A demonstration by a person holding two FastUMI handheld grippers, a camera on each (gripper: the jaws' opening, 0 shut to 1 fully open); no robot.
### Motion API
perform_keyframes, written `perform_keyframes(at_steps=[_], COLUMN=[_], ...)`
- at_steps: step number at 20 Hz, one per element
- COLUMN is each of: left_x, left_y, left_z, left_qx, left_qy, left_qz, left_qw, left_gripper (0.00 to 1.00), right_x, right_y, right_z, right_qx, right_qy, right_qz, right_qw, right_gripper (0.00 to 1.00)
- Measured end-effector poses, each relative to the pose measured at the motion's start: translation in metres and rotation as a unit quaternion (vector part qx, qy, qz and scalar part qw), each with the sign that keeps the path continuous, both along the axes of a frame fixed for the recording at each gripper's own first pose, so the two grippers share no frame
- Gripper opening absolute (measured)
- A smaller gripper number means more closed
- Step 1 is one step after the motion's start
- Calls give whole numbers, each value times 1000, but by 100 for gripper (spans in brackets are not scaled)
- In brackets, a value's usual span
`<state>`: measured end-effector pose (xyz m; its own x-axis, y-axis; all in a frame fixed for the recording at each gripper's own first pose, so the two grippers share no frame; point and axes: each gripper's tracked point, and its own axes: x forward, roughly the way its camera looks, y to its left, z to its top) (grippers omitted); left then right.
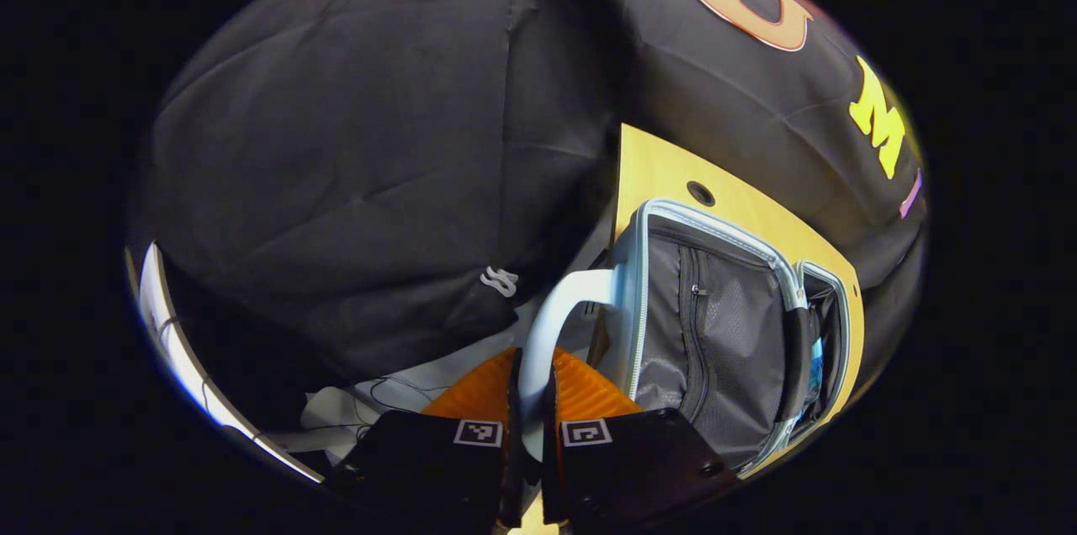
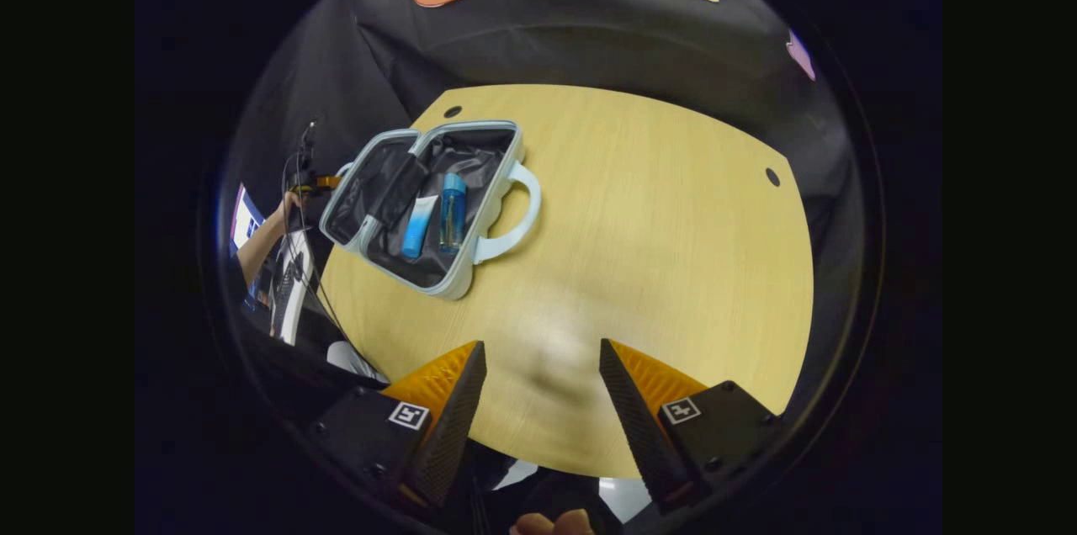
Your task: First open the suitcase, pack the skin care products into it, and then close the suitcase.
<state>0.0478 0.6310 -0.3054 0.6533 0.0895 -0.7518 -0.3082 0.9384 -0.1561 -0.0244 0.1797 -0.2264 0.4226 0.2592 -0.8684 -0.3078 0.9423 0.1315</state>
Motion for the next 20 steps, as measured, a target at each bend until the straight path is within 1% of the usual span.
perform_keyframes(at_steps=[2,4,5,6,8,10,12,13,14,15,16,17,20], left_x=[-1,-5,-6,-9,-13,-14,-13,-12,-11,-9,-7,-6,9], left_y=[-7,-23,-36,-50,-84,-124,-160,-183,-200,-219,-239,-259,-321], left_z=[36,78,101,124,163,190,209,220,225,229,234,240,242], left_qx=[29,49,53,58,64,72,87,98,107,115,121,129,137], left_qy=[-15,-41,-54,-68,-87,-101,-115,-122,-129,-138,-144,-149,-153], left_qz=[-10,-17,-18,-20,-26,-28,-29,-27,-24,-26,-31,-40,-67], left_qw=[999,998,997,996,994,992,989,987,985,983,982,980,976], left_gripper=[9,7,7,7,6,6,6,6,6,6,6,6,6], right_x=[-4,-13,-17,-20,-23,-23,-24,-24,-25,-25,-28,-30,-33], right_y=[-7,-13,-13,-16,-28,-42,-61,-72,-85,-97,-111,-123,-157], right_z=[3,8,10,13,22,27,32,31,31,32,33,34,34], right_qx=[13,30,41,46,51,59,79,89,93,96,95,92,78], right_qy=[-3,-9,-15,-24,-45,-60,-60,-61,-62,-65,-67,-70,-82], right_qz=[-1,11,19,26,36,35,20,10,2,-6,-14,-18,-30], right_qw=[1000,999,999,998,997,996,995,994,994,993,993,993,993], right_gripper=[81,81,77,81,81,81,81,77,81,77,77,81,81])
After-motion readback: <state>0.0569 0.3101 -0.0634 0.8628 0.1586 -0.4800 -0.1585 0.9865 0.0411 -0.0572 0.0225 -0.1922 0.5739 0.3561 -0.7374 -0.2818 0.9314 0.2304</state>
